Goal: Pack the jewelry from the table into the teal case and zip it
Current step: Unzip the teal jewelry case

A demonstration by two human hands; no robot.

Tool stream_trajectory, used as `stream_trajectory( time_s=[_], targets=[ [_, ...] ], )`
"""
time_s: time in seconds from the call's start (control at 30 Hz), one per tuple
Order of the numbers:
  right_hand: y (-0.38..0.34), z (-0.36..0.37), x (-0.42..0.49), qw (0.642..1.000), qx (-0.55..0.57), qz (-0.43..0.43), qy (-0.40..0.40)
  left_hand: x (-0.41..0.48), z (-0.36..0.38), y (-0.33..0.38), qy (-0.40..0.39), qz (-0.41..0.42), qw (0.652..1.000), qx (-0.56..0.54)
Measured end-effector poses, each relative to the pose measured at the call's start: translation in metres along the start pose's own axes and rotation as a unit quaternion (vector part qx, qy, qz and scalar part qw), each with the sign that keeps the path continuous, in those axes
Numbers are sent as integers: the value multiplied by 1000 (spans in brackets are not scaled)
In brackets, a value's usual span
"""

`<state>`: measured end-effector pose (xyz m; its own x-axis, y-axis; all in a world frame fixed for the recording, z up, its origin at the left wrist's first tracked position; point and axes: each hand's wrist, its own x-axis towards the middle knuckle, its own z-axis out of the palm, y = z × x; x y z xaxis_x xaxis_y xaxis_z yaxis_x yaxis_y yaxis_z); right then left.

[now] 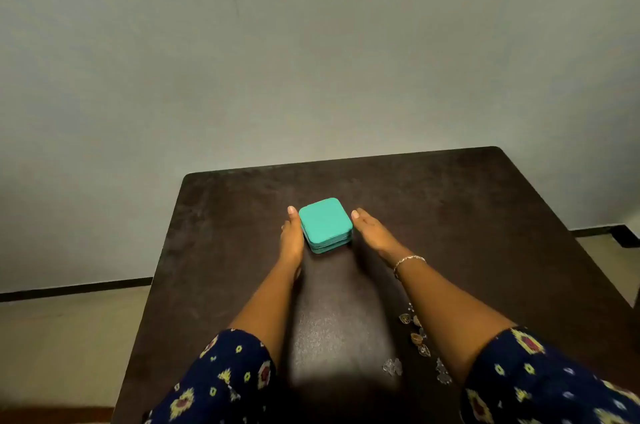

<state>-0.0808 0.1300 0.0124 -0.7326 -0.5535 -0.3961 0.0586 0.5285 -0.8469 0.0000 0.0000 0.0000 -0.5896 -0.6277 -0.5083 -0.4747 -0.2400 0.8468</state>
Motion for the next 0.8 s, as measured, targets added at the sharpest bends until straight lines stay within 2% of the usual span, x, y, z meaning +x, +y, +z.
stream_trajectory(
  time_s=[0.13,0.27,0.47,0.8],
  targets=[
    [-5,7,13,996,85,31,0,6,2,-3,-45,-27,993,-102],
    [3,16,29,987,143,69,-17,12,6,-6,-91,-26,988,-125],
    [2,19,22,976,199,86,-9,10,9,-8,-99,-10,988,-115],
    [6,39,-84,958,260,68,-103,-41,-24,-35,-62,9,996,-57]
  ],
)
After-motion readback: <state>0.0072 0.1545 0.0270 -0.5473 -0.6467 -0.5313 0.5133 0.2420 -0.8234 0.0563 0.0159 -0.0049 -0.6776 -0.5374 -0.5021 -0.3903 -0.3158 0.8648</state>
